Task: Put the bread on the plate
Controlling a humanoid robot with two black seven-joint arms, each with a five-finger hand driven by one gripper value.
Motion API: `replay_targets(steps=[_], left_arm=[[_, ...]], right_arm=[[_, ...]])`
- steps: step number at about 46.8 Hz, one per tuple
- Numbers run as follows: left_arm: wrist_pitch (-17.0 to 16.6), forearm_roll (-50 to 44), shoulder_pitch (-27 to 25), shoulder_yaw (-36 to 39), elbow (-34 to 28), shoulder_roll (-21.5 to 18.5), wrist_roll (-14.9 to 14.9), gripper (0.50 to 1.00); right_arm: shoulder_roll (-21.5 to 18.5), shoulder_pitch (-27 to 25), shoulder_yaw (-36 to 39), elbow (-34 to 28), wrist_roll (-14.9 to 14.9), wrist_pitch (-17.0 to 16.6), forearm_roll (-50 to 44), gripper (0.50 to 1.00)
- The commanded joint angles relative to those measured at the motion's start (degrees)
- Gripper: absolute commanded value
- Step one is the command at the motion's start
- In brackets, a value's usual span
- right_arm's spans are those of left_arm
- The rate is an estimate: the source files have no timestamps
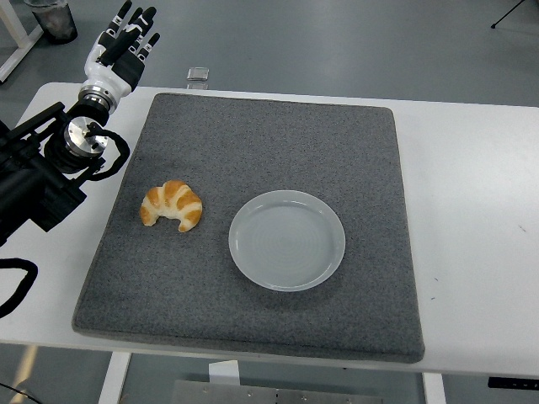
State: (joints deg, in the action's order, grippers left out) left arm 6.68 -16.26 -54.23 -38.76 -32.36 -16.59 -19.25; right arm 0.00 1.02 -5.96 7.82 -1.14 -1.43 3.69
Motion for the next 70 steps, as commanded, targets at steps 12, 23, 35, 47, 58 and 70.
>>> replay_targets(steps=[12,23,35,47,58,70], left_arm=[[0.0,0.44,-0.09,1.58,-0.25,-0.02,-0.35,0.994],[0.88,0.44,-0.35,1.93,-0.16,-0.2,-0.26,0.994],[1.14,4.65,-2.02,5.53,-0.25,-1.78,0.0,0.992],[2.2,24.6,-3.25,8.18,-3.06,-3.45,-0.09,0.992],[1.41,26.46,-6.23,18.09,-12.9,-9.85,0.35,0.988],[2.02,30.05,-12.65,31.55,-27.31,-19.7,0.35,0.99]], right_arm=[[0.0,0.03,0.07,0.0,0.0,0.02,0.0,0.952],[0.0,-0.05,-0.01,0.0,0.0,0.02,0.0,0.952],[0.0,-0.05,-0.01,0.0,0.0,0.02,0.0,0.954],[0.0,0.03,-0.01,0.0,0.0,0.02,0.0,0.952],[0.0,0.03,-0.01,0.0,0.0,0.02,0.0,0.952],[0.0,0.03,-0.01,0.0,0.0,0.02,0.0,0.952]])
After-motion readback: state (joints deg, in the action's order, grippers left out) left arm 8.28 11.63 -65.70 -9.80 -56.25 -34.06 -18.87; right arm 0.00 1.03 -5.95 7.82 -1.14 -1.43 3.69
